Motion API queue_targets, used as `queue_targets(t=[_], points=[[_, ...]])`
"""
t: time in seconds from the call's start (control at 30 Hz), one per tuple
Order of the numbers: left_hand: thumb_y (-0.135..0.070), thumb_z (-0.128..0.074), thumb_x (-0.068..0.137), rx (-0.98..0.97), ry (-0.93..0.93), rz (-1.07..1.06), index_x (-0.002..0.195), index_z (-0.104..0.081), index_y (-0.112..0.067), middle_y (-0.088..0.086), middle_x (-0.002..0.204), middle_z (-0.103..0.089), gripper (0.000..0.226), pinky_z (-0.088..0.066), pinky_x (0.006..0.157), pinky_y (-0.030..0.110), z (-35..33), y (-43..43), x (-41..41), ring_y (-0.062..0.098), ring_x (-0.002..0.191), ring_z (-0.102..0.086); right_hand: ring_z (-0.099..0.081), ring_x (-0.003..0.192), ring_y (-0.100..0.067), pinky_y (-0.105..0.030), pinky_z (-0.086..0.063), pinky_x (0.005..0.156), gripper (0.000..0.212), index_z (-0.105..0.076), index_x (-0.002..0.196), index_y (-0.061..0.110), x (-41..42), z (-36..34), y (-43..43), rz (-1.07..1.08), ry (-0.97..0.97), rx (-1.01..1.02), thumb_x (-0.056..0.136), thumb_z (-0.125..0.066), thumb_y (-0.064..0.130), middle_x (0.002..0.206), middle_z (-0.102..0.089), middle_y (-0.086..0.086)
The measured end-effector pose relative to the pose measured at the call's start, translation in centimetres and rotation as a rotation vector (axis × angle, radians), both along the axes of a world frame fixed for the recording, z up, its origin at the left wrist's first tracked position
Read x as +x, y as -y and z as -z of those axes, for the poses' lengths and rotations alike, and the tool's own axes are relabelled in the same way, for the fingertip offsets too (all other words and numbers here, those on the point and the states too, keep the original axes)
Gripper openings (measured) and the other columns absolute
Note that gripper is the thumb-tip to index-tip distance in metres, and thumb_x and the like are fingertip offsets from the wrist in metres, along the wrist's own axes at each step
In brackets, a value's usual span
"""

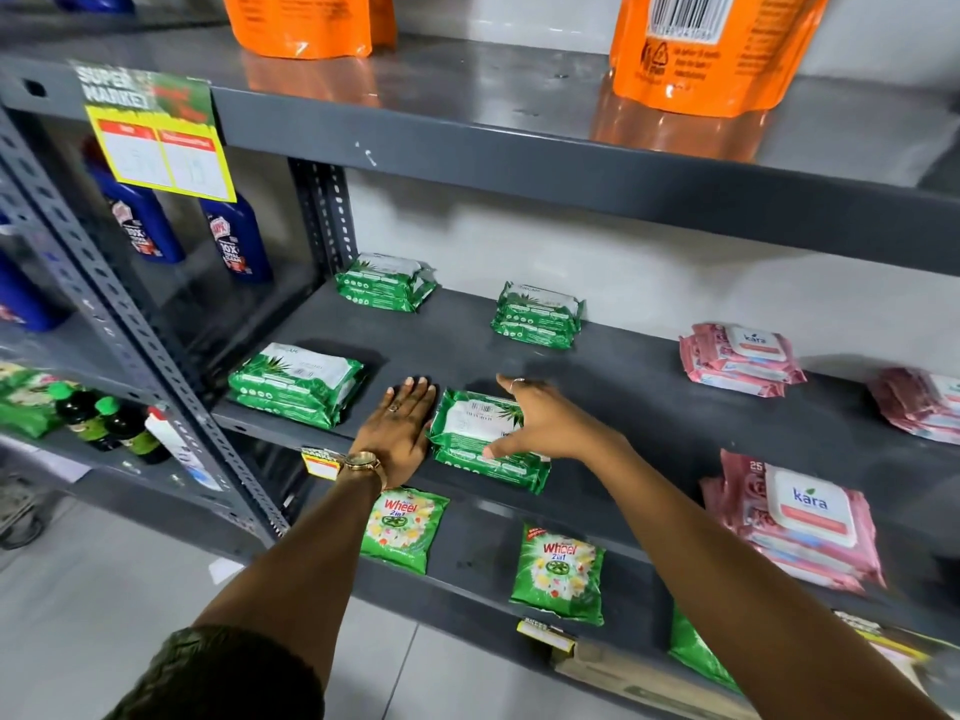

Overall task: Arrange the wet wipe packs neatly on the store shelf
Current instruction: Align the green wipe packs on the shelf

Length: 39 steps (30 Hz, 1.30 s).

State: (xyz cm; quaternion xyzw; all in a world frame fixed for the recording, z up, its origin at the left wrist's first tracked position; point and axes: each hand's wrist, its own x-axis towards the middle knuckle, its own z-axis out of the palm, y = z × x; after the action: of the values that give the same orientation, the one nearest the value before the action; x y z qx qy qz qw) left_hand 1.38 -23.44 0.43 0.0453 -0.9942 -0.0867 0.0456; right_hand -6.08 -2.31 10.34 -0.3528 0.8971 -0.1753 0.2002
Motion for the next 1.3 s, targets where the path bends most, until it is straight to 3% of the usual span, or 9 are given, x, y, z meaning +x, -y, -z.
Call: queue_targets(t=[0.23, 0.37, 0.47, 0.57, 0.7, 0.9, 1.0, 1.1, 1.3], points=[[-0.025, -0.031, 0.099, 0.009, -0.006, -0.016, 0.15, -0.005, -0.013, 0.006, 0.161, -0.003, 0.058, 0.004, 0.123, 0.033, 0.6, 1.4, 0.8, 0.019, 0.149, 0.003, -0.055, 0.116, -0.029, -0.039, -0.047, 0.092, 0.081, -0.054, 0.125, 0.011, 1.0, -0.6, 2.7, 0.117, -0.172, 0.049, 0.062, -0.077, 0.056, 0.128, -0.059, -0.008], [-0.033, -0.024, 0.102, 0.026, -0.029, -0.029, 0.149, -0.009, -0.012, 0.006, 0.161, -0.006, 0.054, 0.002, 0.123, 0.033, 0.8, 1.1, 0.5, 0.018, 0.149, 0.001, -0.062, 0.102, -0.032, -0.034, -0.045, 0.071, 0.074, -0.059, 0.108, 0.007, 1.9, -0.7, 4.0, 0.213, -0.361, 0.129, 0.069, -0.061, 0.069, 0.11, -0.065, -0.012], [-0.034, -0.023, 0.102, 0.027, -0.025, -0.025, 0.149, -0.008, -0.012, 0.005, 0.161, -0.006, 0.054, 0.002, 0.123, 0.033, 0.9, 0.7, 0.5, 0.017, 0.149, 0.0, -0.063, 0.1, -0.034, -0.034, -0.041, 0.064, 0.06, -0.058, 0.108, 0.005, 2.0, -1.2, 3.8, 0.199, -0.465, 0.14, 0.083, -0.052, 0.059, 0.106, -0.066, -0.013], [-0.033, -0.023, 0.102, 0.018, -0.041, -0.028, 0.149, -0.008, -0.012, 0.005, 0.161, -0.007, 0.054, 0.003, 0.122, 0.032, 0.9, 1.0, 0.4, 0.017, 0.149, 0.0, -0.053, 0.118, -0.034, -0.04, -0.049, 0.08, 0.039, -0.046, 0.128, 0.009, 1.1, -2.2, 3.3, -0.132, -0.599, 0.118, 0.09, -0.051, 0.01, 0.129, -0.055, -0.014], [-0.033, -0.021, 0.102, 0.02, -0.036, -0.024, 0.149, -0.008, -0.011, 0.006, 0.161, -0.007, 0.054, 0.002, 0.122, 0.033, 1.1, 0.9, 0.6, 0.017, 0.149, 0.0, -0.005, 0.147, -0.031, -0.053, -0.019, 0.118, 0.091, -0.026, 0.147, 0.027, 0.6, -2.8, 3.0, -0.608, -0.631, 0.312, 0.074, -0.059, -0.017, 0.16, -0.011, -0.006], [-0.034, -0.021, 0.101, 0.02, -0.027, -0.022, 0.149, -0.007, -0.012, 0.006, 0.161, -0.005, 0.055, 0.001, 0.123, 0.034, 0.9, 0.9, 0.5, 0.018, 0.149, 0.001, 0.007, 0.148, -0.028, -0.05, -0.01, 0.12, 0.083, -0.031, 0.146, 0.02, 0.1, -1.7, 2.9, -0.603, -0.546, 0.421, 0.074, -0.073, 0.013, 0.161, -0.004, -0.003], [-0.031, -0.021, 0.099, 0.008, -0.02, -0.012, 0.15, -0.007, -0.012, 0.006, 0.161, -0.005, 0.056, 0.0, 0.123, 0.035, 1.0, 1.1, 0.5, 0.018, 0.149, 0.0, -0.017, 0.144, -0.033, -0.046, -0.023, 0.116, 0.083, -0.042, 0.137, 0.01, 0.0, -1.8, 2.8, -0.43, -0.414, 0.395, 0.071, -0.071, 0.052, 0.152, -0.033, -0.009], [-0.028, -0.023, 0.098, 0.027, -0.054, -0.02, 0.149, -0.009, -0.012, 0.006, 0.161, -0.008, 0.055, -0.002, 0.124, 0.035, 1.1, 1.1, 0.6, 0.019, 0.149, -0.002, -0.058, 0.105, -0.034, -0.039, -0.046, 0.08, 0.071, -0.055, 0.095, 0.006, 0.5, -1.6, 2.8, -0.279, -0.437, 0.335, 0.065, -0.065, 0.069, 0.107, -0.065, -0.012], [-0.016, -0.041, 0.091, 0.035, -0.046, -0.012, 0.15, -0.005, -0.013, 0.006, 0.161, -0.003, 0.068, 0.001, 0.123, 0.034, 0.8, 1.0, 0.6, 0.019, 0.149, 0.001, -0.06, 0.093, -0.032, -0.033, -0.037, 0.066, 0.062, -0.053, 0.079, 0.011, 1.5, -0.6, 3.5, -0.116, -0.472, 0.268, 0.064, -0.066, 0.07, 0.096, -0.067, -0.012]])
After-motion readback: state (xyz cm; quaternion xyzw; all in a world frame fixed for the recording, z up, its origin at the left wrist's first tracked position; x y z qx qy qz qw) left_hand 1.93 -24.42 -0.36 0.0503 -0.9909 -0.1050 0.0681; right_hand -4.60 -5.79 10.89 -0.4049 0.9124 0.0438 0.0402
